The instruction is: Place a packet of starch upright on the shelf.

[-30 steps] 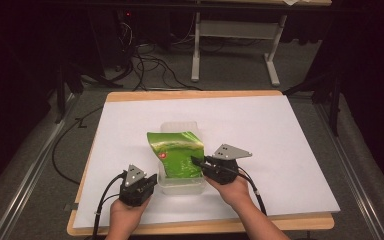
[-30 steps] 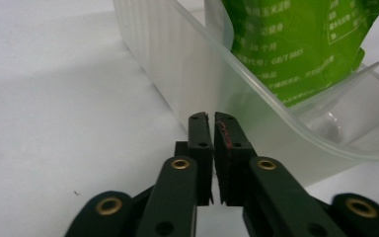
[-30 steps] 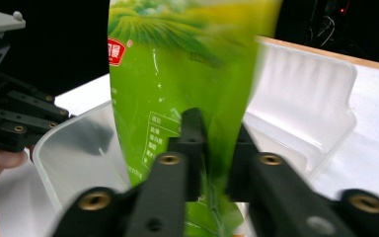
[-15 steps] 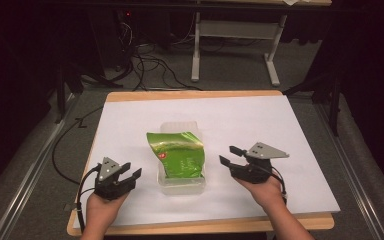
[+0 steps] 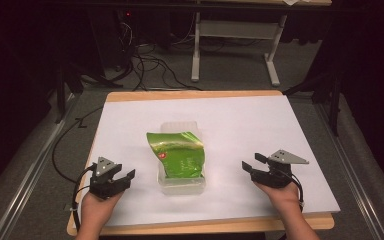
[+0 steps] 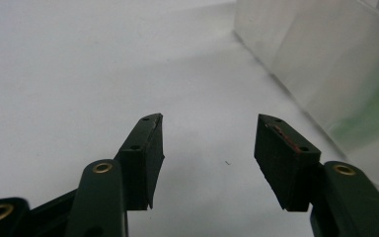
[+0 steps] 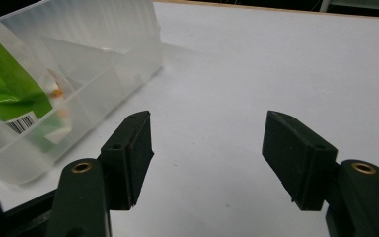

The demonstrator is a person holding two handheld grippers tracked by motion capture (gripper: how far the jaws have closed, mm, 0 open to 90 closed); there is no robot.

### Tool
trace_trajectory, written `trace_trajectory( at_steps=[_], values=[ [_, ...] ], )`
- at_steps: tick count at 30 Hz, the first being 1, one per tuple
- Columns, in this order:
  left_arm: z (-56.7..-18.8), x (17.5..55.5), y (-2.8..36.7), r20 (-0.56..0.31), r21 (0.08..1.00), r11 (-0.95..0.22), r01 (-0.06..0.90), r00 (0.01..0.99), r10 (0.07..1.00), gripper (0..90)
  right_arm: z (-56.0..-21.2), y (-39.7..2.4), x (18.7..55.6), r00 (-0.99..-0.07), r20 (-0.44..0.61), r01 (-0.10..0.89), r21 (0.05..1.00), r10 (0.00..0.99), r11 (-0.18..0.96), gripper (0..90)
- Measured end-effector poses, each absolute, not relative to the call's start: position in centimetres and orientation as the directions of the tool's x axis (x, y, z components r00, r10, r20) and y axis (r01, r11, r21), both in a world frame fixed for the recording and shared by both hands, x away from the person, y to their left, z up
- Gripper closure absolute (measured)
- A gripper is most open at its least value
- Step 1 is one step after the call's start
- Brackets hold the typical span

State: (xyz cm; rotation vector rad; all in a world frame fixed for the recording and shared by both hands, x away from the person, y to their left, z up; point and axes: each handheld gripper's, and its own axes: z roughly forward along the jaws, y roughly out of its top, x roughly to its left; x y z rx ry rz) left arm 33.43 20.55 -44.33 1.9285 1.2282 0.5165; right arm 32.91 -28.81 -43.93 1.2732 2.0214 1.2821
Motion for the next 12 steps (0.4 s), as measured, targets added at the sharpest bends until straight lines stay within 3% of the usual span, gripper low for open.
trace_trajectory(
  at_steps=[12],
  values=[
    [-43.67,33.27,20.69,-0.109,0.798,-0.177,0.575,0.427,0.898,43.8,-43.97,-29.89,32.96,-0.460,0.112,0.475,0.869,0.881,0.138,36.8]
  ],
)
